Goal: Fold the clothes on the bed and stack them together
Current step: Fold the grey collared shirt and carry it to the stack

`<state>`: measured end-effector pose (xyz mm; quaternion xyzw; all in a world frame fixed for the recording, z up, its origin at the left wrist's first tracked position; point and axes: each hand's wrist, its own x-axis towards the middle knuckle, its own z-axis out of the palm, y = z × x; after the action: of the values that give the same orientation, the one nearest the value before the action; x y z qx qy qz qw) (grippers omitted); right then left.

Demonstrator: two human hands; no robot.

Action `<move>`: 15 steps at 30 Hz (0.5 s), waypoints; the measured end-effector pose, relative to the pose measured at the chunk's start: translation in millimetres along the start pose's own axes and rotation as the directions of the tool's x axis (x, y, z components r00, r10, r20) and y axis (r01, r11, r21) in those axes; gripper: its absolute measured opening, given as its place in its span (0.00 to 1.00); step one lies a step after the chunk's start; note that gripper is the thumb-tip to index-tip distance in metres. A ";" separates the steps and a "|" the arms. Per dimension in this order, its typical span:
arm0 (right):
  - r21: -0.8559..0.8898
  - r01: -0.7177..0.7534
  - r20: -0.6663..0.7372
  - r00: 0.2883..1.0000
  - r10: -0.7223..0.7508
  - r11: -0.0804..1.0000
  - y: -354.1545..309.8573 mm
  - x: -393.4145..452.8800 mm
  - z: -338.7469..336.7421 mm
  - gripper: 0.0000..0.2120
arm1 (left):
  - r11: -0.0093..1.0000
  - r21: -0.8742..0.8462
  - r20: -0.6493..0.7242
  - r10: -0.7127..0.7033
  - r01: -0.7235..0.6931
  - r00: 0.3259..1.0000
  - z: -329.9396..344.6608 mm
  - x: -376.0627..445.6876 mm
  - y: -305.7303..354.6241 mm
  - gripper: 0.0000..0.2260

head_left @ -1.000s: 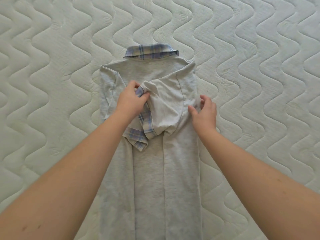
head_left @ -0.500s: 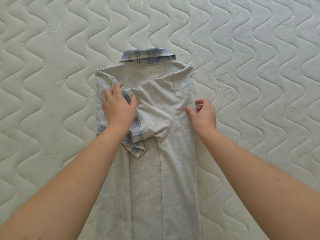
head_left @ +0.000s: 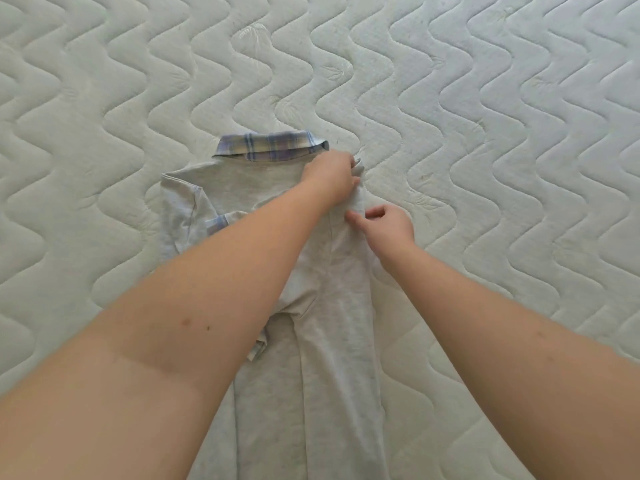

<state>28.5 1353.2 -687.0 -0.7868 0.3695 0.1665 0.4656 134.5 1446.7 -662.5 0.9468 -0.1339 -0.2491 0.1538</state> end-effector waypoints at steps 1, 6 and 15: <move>0.018 0.000 0.011 1.000 0.000 1.000 0.3 -0.1 -0.1 0.14 | 0.999 -0.034 0.007 0.010 -0.010 1.000 0.5 3.6 2.5 0.11; 0.004 0.030 0.030 0.999 -0.031 1.000 2.0 5.8 -1.7 0.13 | 0.996 -0.091 -0.054 -0.015 0.010 0.998 9.1 11.8 11.9 0.09; -0.002 0.077 0.026 0.997 -0.077 0.997 8.9 12.2 -4.3 0.16 | 0.989 -0.119 -0.049 -0.094 0.087 0.994 0.0 5.3 4.3 0.16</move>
<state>29.8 1341.7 -697.5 -0.7989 0.3326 0.1590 0.4753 138.1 1441.0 -663.2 0.9477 -0.0717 -0.2373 0.2012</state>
